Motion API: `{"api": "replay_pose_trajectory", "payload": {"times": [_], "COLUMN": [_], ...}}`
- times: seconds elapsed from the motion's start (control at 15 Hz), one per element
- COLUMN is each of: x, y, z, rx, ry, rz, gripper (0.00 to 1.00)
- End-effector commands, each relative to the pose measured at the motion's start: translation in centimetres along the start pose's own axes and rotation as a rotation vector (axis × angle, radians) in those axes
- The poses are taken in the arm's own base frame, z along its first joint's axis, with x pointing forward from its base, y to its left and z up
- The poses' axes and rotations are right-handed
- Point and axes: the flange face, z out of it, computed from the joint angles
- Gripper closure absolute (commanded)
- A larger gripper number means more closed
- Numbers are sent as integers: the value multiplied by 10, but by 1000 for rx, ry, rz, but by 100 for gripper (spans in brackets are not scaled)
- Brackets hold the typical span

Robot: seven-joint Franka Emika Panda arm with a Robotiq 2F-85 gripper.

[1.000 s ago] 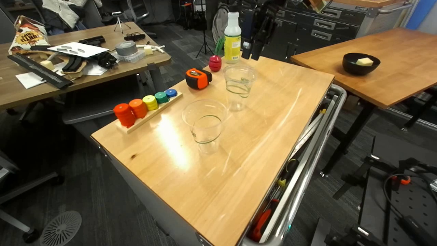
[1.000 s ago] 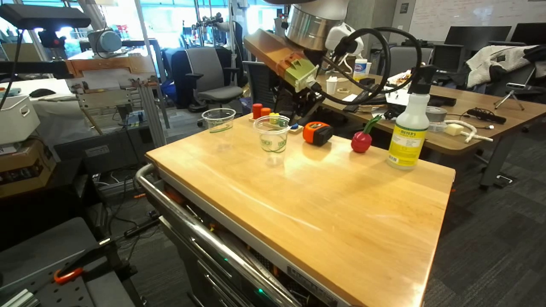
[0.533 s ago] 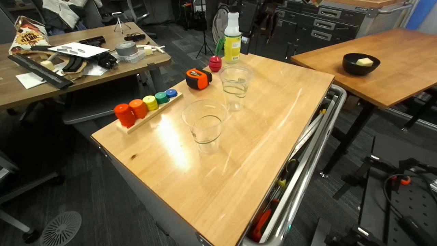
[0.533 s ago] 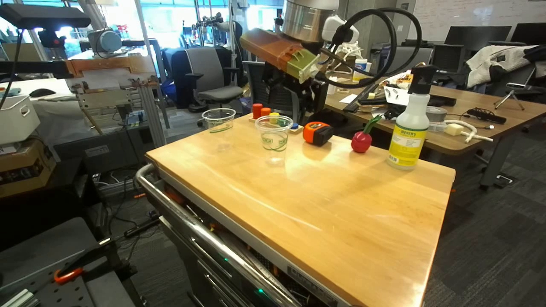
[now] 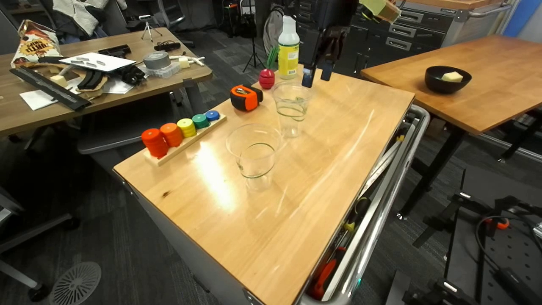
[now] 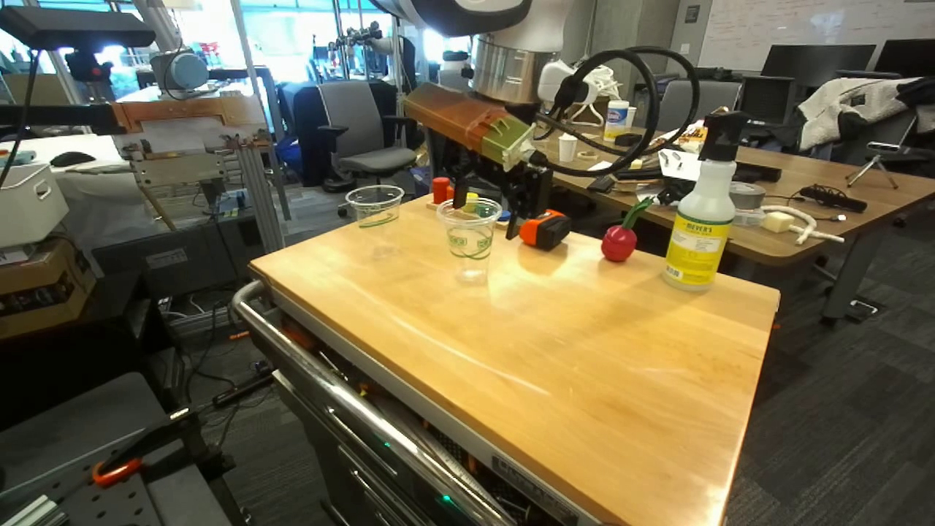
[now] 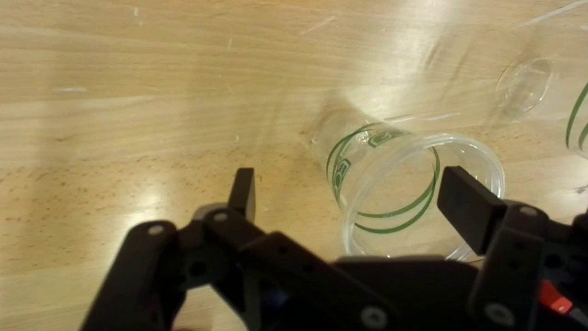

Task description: Stack the three cups and move them to the left

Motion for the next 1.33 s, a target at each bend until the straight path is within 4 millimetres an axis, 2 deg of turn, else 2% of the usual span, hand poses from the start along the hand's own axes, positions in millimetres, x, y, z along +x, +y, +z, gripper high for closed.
{"api": "replay_pose_trajectory", "payload": {"times": [0.0, 0.07, 0.13, 0.2, 0.4, 0.53, 0.8, 0.93, 1.13, 1.27], "x": [11, 13, 14, 15, 17, 18, 21, 23, 27, 32], "y": [-9, -10, -10, -10, -11, -13, -19, -21, -24, -29], "z": [9, 13, 16, 20, 25, 26, 17, 11, -3, -22], "rx": [-24, -30, -38, -51, -110, -140, -151, -152, -159, -139], "ry": [28, 33, 39, 40, 37, 35, 43, 58, 69, 73], "rz": [20, 26, 39, 58, 123, 168, 238, 267, 322, 380], "gripper": [0, 0, 25, 26, 51, 65, 96, 100, 99, 99]}}
